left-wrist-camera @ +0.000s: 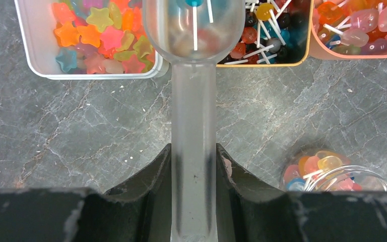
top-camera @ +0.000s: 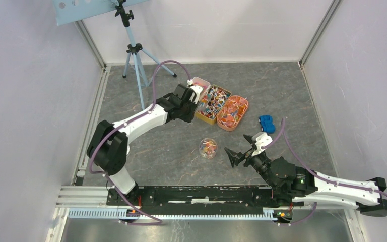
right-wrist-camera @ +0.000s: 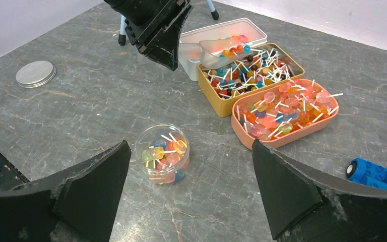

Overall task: Pack the candies
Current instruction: Scoop the fake candies from the storage box.

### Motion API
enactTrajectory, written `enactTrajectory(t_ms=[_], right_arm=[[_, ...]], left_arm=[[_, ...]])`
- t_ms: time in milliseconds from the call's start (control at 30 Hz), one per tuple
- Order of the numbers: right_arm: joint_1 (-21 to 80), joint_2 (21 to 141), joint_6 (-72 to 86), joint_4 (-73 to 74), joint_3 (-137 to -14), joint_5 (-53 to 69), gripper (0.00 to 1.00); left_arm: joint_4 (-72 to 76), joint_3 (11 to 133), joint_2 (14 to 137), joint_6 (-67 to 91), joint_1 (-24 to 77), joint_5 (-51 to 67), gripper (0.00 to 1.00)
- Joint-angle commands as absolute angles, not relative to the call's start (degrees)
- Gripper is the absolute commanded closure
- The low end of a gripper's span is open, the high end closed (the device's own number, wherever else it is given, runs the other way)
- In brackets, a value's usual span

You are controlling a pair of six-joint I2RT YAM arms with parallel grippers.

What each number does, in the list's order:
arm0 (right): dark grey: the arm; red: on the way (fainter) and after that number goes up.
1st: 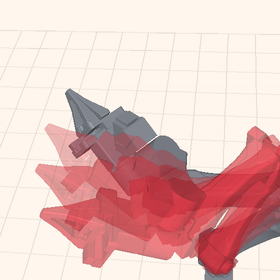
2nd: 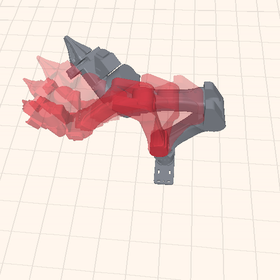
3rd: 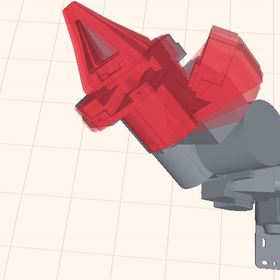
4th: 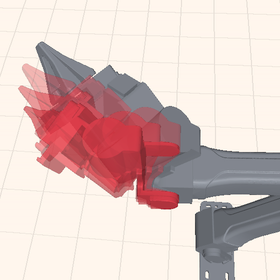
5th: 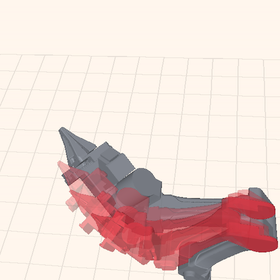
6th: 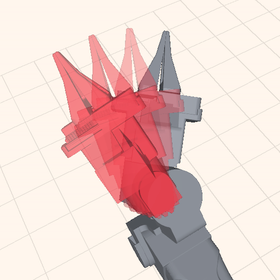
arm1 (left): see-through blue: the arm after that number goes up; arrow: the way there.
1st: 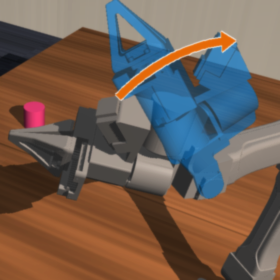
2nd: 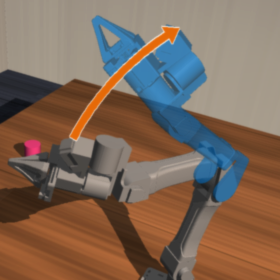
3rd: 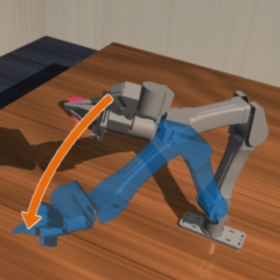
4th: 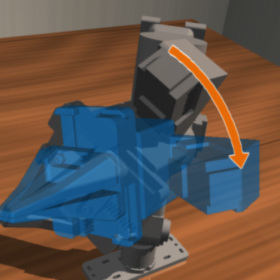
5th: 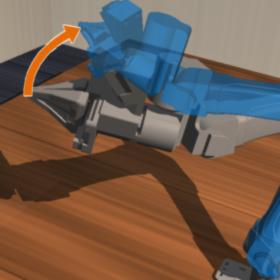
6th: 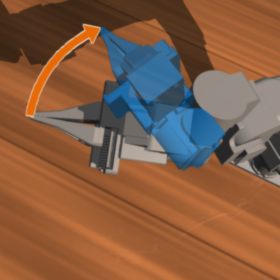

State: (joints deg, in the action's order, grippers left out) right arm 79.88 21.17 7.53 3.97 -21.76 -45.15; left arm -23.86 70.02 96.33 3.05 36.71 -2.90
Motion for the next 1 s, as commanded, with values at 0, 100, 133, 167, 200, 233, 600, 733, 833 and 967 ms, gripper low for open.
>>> enactTrajectory(t_ms=[0,100,133,167,200,233,600,733,833,967], right_arm=[[80.1,21.5,8.2,2.2,-23.5,-45.3,0.02],[80.2,21.6,8.2,2.3,-23.8,-45.2,0.02],[80.2,21.6,8.2,2.3,-23.9,-45.2,0.02],[80.2,21.6,8.2,2.3,-23.9,-45.2,0.02],[80.2,21.6,8.2,2.3,-24.0,-45.2,0.02],[80.2,21.7,8.2,2.3,-24.0,-45.3,0.02],[80.1,22.0,8.4,2.2,-24.2,-45.3,0.02],[80.2,22.1,8.4,2.2,-24.3,-45.3,0.02],[80.2,22.1,8.4,2.2,-24.4,-45.6,0.02],[80.2,22.1,8.3,2.2,-24.5,-45.6,0.02]], left_arm=[[-20.6,69.6,92.6,4.2,36.4,-4.0,0.98],[-20.6,69.0,91.2,4.1,36.4,-4.2,0.98],[-20.6,68.9,90.7,4.1,36.4,-4.3,0.98],[-20.7,68.6,90.3,4.1,36.4,-4.3,0.98],[-20.6,68.4,89.7,4.0,36.4,-4.4,0.98],[-20.6,68.2,89.2,3.8,36.4,-4.5,0.98],[-21.1,66.4,83.9,3.3,36.4,-3.7,0.98],[-20.4,65.0,80.9,3.2,36.4,-3.4,0.98],[-18.6,63.0,77.6,3.1,36.4,-3.2,0.98],[-18.1,61.4,73.8,2.8,36.4,-3.1,0.98]])
